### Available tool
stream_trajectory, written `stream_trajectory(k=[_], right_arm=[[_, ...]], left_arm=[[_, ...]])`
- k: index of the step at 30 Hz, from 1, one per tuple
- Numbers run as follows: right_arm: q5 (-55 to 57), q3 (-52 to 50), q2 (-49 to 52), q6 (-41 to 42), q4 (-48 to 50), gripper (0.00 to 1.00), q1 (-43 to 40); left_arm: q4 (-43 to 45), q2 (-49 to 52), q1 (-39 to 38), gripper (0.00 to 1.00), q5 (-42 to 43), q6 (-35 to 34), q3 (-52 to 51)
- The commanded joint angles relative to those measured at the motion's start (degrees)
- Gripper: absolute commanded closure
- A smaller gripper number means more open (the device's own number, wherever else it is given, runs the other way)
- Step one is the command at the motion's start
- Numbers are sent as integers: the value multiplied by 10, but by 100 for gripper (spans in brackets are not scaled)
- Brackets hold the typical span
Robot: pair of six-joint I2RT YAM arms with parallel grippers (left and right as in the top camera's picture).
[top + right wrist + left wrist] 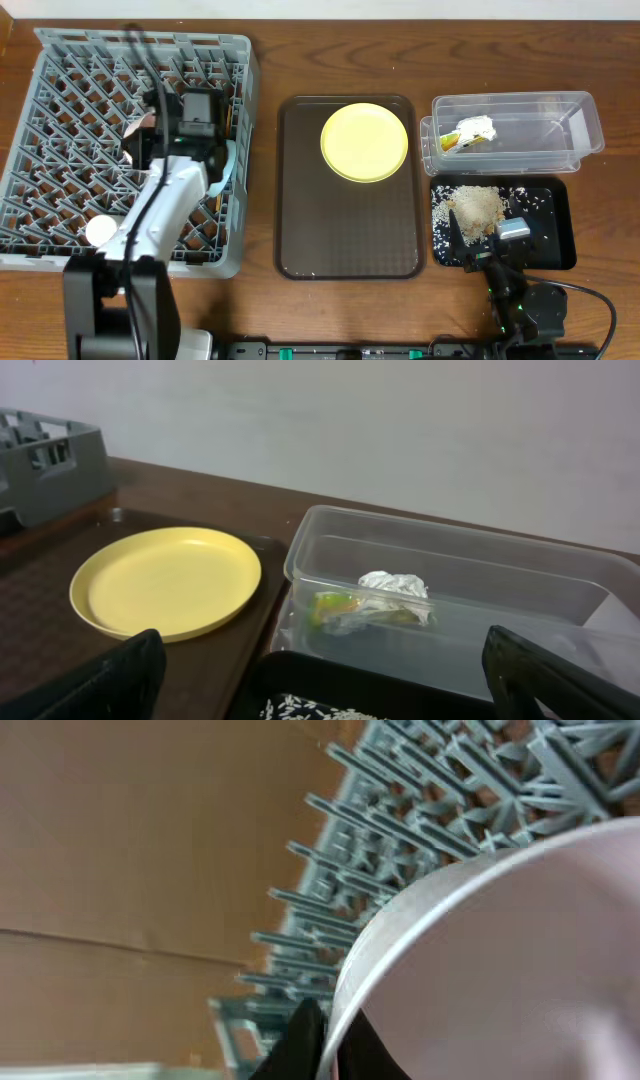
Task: Sort waste into correct bins and load items into the dishwasher
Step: 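Reach the left gripper to the yellow plate and grasp its rim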
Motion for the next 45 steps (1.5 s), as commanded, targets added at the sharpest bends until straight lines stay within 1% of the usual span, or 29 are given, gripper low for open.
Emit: stream_trajectory(k=[1, 4, 6, 8, 13, 18, 22, 25, 27, 28, 31, 32, 34, 36, 38, 39, 42, 44, 45], right_arm=[[3, -1, -3, 1, -1, 1, -3], [3, -1, -3, 1, -2, 1, -3], [3, -1, -3, 1, -2, 1, -3], [3, -1, -3, 1, -2, 1, -3], [3, -1, -3, 1, -2, 1, -3], [3, -1, -3, 1, -2, 1, -3], [3, -1, -3, 1, -2, 1, -3], [3, -1, -3, 1, -1, 1, -3], [3, -1, -3, 0, -1, 1, -3], [3, -1, -3, 1, -1, 1, -3], [3, -1, -3, 1, -2, 1, -3], [3, -1, -3, 1, -2, 1, -3], [3, -1, -3, 1, -2, 1, -3], [3, -1, -3, 1, -1, 1, -3], [3, -1, -3, 1, -2, 1, -3], [3, -1, -3, 1, -2, 1, -3], [3, -1, -3, 0, -1, 1, -3], [3, -1, -3, 1, -2, 1, -3], [3, -1, -3, 1, -2, 1, -3]], left_arm=[[17, 10, -10, 92, -69, 65, 11], [48, 10, -10, 92, -96, 95, 11], [70, 10, -8, 92, -97, 128, 11], [81, 10, -8, 92, -96, 143, 11], [68, 10, -12, 92, -75, 142, 7], [62, 13, -31, 92, -75, 134, -17], [36, 16, -52, 84, -75, 125, -20], [16, 16, -68, 83, -75, 120, -20], [6, 16, -77, 74, -75, 114, -20], [0, 14, -83, 68, -75, 107, -20], [-16, -7, -112, 52, -72, 50, -19], [-24, -19, -124, 48, -56, 34, -19], [-48, -49, -151, 46, 15, 3, -16], [-74, -88, -180, 46, 114, -39, -9], [-89, -130, -208, 46, 232, -104, 1], [-87, -145, -217, 46, 282, -124, 3], [-51, -192, -242, 46, 472, -204, 3], [-21, -197, -252, 46, 564, -240, 3], [-14, -195, -255, 45, 585, -250, 2]])
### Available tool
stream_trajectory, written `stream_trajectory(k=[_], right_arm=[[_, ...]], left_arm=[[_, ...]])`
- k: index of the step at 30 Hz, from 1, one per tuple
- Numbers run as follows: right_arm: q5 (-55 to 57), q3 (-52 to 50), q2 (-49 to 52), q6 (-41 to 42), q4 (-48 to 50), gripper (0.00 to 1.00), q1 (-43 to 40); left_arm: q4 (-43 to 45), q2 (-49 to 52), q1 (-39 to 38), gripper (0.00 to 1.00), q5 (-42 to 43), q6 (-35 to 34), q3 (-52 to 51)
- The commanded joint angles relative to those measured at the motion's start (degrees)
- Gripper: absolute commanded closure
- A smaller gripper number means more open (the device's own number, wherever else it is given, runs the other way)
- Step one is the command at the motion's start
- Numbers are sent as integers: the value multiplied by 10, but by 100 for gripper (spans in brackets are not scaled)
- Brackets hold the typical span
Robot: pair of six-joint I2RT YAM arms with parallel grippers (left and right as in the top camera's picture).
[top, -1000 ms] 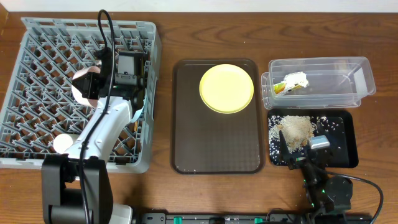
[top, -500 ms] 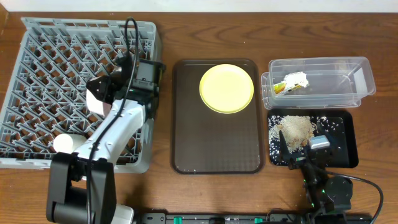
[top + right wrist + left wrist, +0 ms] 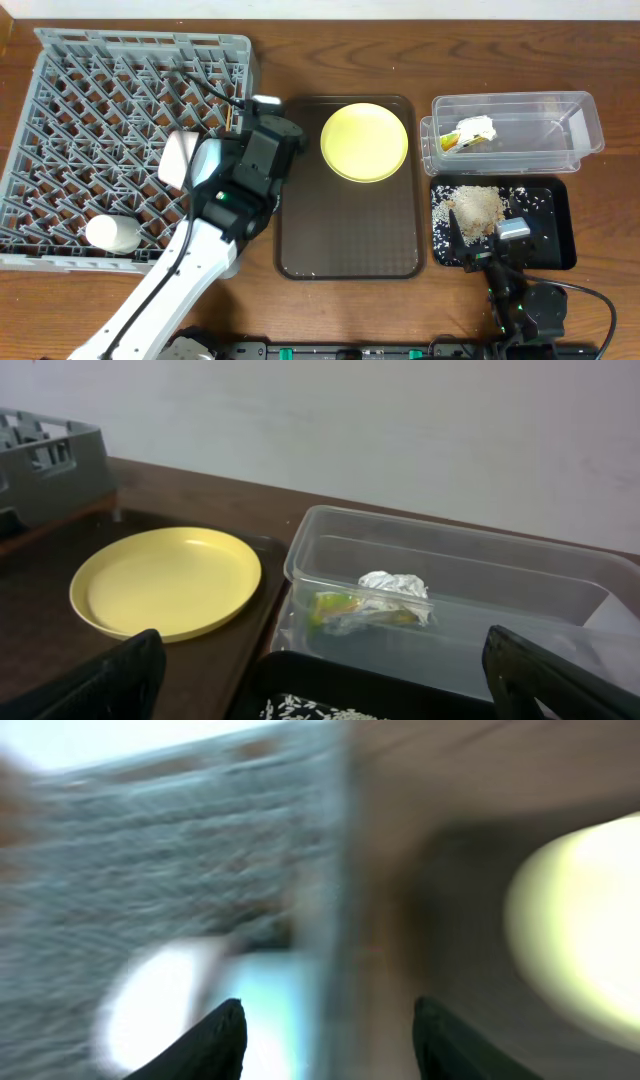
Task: Sort waste into correct bins and load items into the dishwasher
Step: 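Reach the left gripper to the yellow plate and grasp its rim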
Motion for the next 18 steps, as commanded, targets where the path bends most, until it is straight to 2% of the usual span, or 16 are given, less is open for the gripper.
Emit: stream_trajectory(k=[1, 4, 13, 18], right_arm=[[3, -1, -3, 1, -1, 1, -3], [3, -1, -3, 1, -1, 1, -3], [3, -1, -3, 1, -1, 1, -3], [3, -1, -3, 1, -1, 1, -3]], left_arm=[[22, 9, -12, 44, 217, -113, 9], [48, 44, -13, 35, 221, -157, 0], [187, 237, 2, 33, 281, -245, 0], [198, 301, 9, 33, 284, -306, 0]])
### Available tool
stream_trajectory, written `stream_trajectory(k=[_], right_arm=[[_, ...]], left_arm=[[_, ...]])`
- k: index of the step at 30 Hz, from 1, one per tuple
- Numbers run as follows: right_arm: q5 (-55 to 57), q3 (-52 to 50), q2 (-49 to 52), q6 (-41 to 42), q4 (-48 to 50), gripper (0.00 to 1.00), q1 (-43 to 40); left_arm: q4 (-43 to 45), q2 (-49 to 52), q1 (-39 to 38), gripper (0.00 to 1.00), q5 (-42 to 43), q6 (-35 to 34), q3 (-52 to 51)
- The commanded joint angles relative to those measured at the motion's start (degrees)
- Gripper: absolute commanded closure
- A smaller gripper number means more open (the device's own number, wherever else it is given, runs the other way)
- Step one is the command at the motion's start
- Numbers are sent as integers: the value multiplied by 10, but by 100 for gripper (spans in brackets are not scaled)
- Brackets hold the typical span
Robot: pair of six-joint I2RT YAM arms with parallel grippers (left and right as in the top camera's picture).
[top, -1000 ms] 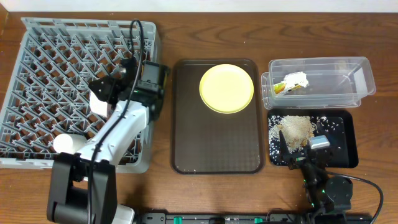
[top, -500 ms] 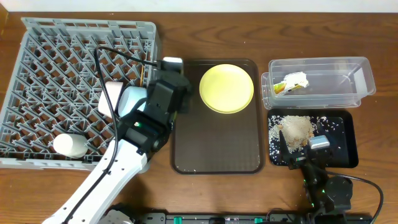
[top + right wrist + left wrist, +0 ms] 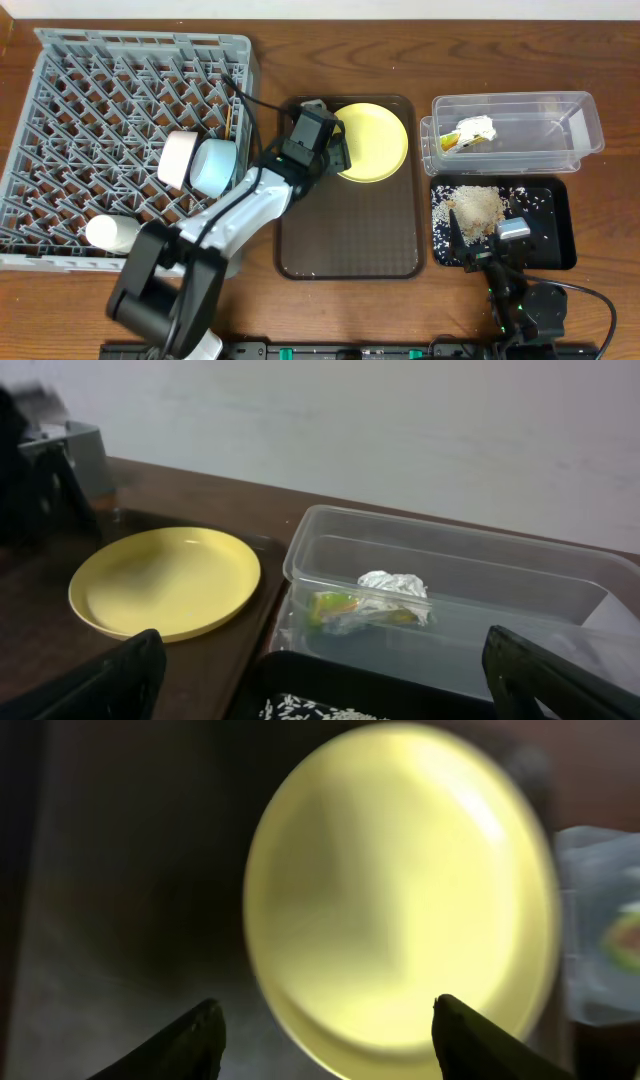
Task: Sort waste into correct bins and load items into the dishwasher
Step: 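Reach the left gripper to the yellow plate and grasp its rim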
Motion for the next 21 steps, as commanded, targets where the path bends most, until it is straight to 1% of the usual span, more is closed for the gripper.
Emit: stream_trajectory(k=[1, 5, 7, 9, 12, 16, 19, 21], right_arm=[[2, -1, -3, 1, -1, 1, -3], [2, -1, -3, 1, -1, 1, -3], [2, -1, -3, 1, -1, 1, -3], [2, -1, -3, 1, -1, 1, -3], [2, -1, -3, 1, -1, 1, -3], [2, -1, -3, 1, -1, 1, -3], [2, -1, -3, 1, -1, 1, -3], [2, -1, -3, 1, -1, 1, -3]], left_arm=[[3, 30, 9, 33, 23, -64, -3], [4, 55, 17, 34, 46, -97, -3], [8, 69, 19, 37, 63, -112, -3], [16, 86, 19, 39, 83, -112, -3], [17, 111, 19, 49, 116, -127, -3], [17, 130, 21, 68, 157, -148, -3], [17, 128, 22, 77, 162, -148, -3], [22, 128, 25, 81, 179, -148, -3]])
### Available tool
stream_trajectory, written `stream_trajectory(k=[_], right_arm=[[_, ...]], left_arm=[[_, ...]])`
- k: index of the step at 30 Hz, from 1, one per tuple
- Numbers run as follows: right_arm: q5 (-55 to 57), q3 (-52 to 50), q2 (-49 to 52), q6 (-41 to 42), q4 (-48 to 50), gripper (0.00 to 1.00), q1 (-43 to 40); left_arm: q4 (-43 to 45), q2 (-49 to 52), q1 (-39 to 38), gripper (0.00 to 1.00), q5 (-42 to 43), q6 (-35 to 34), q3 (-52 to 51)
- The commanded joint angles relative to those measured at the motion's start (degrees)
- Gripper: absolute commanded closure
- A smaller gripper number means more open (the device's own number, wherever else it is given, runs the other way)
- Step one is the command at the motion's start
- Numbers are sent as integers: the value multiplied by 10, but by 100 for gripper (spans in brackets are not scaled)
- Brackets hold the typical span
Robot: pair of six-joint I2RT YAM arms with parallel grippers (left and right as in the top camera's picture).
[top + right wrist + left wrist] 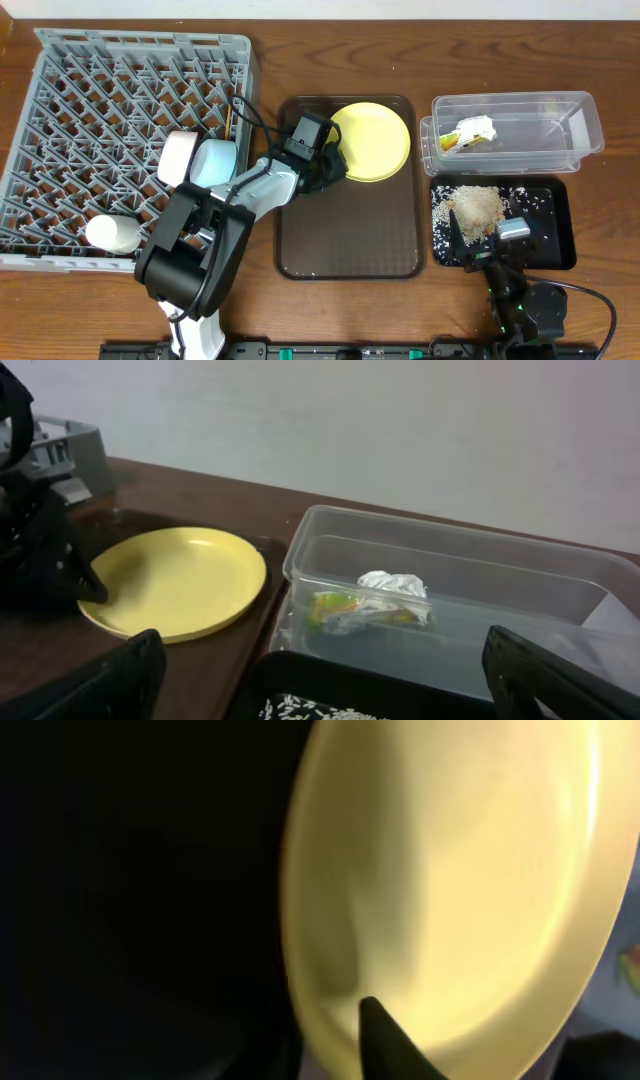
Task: Sort waste into correct bins and load items into the dishwasher
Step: 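Reach the left gripper to the yellow plate and grasp its rim, then lift the yellow plate and carry it over the dish rack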
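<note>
A yellow plate [375, 138] lies at the back of the brown tray [350, 240]. My left gripper [334, 166] is at the plate's left rim, shut on it. One dark finger [386, 1046] lies on top of the plate [470, 870]; the other is hidden below the rim. The right wrist view shows that gripper [72, 572] against the plate's [175, 580] near-left edge. The grey dish rack [60, 70] holds a white cup [178, 157], a light blue cup [213, 165] and another white cup [112, 233]. My right gripper [330, 695] rests open, with nothing in it, by the black tray.
A clear bin [520, 125] at the back right holds a crumpled wrapper [470, 133]. In front of it a black tray [550, 215] holds a heap of rice [478, 206]. The left arm stretches from the front across the rack's right edge.
My left gripper was open above the plate's left part. Now it is down at the left rim and shut on it, and the plate sits slightly further right. The right arm is unchanged.
My left gripper was first inside the rack, shut on a pale cup. Then it was open at the rack's right edge, with the white and blue cups standing in the rack. It was then open over the yellow plate, and now grips the plate's rim.
</note>
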Motion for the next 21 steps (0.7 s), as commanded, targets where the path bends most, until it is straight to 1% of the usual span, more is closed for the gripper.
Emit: stream_trajectory(k=[1, 2, 4, 8, 11, 13, 17, 21], right_arm=[[2, -1, -3, 1, -1, 1, -3], [2, -1, -3, 1, -1, 1, -3], [2, -1, -3, 0, -1, 1, -3], [2, -1, -3, 1, -1, 1, -3], [2, -1, -3, 1, -1, 1, -3], [2, -1, -3, 1, -1, 1, -3], [2, -1, -3, 1, -1, 1, -3], [2, -1, -3, 1, -1, 1, -3]], left_arm=[[-6, 29, 4, 81, 44, -6, -10], [-5, 29, 7, 86, 51, -6, -10], [-4, 29, 14, 91, 65, -6, -10], [-2, 28, 30, 92, 92, 23, -10], [0, 22, 45, 92, 119, 65, -9], [0, 9, 58, 92, 137, 68, -9], [0, -45, 92, 92, 178, 101, -9], [0, -123, 139, 92, 256, 132, -9]])
